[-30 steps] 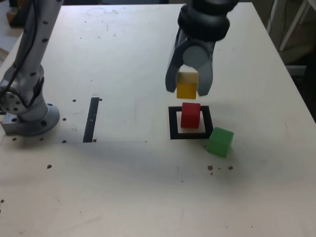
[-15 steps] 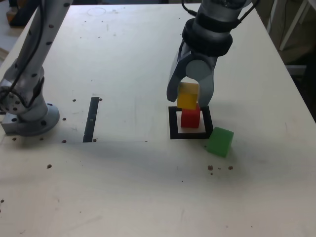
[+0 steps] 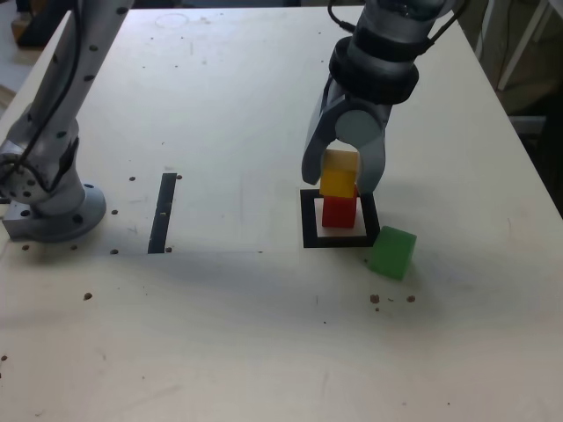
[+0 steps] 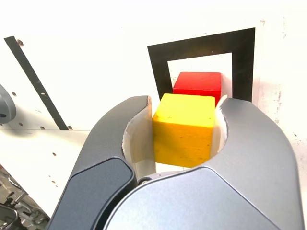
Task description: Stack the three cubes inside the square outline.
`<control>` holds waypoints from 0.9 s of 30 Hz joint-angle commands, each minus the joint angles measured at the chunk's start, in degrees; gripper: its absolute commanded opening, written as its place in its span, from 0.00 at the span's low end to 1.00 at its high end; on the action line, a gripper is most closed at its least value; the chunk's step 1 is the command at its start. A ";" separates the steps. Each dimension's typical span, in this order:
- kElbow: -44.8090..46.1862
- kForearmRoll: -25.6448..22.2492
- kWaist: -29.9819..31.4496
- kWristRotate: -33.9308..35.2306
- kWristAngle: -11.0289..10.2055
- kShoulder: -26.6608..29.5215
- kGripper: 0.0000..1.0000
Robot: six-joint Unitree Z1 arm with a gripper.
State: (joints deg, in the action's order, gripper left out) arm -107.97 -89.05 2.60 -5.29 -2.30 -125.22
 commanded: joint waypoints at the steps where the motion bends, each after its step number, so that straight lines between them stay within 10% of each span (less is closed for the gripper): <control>1: -0.07 -0.15 0.03 -0.08 0.08 -0.38 0.37; 9: 0.30 0.15 0.03 -0.32 -0.04 -0.45 0.99; 27: 1.20 -1.03 0.23 -0.40 -4.32 4.63 1.00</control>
State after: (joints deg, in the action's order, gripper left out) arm -106.71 -89.50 2.61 -5.54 -6.14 -121.62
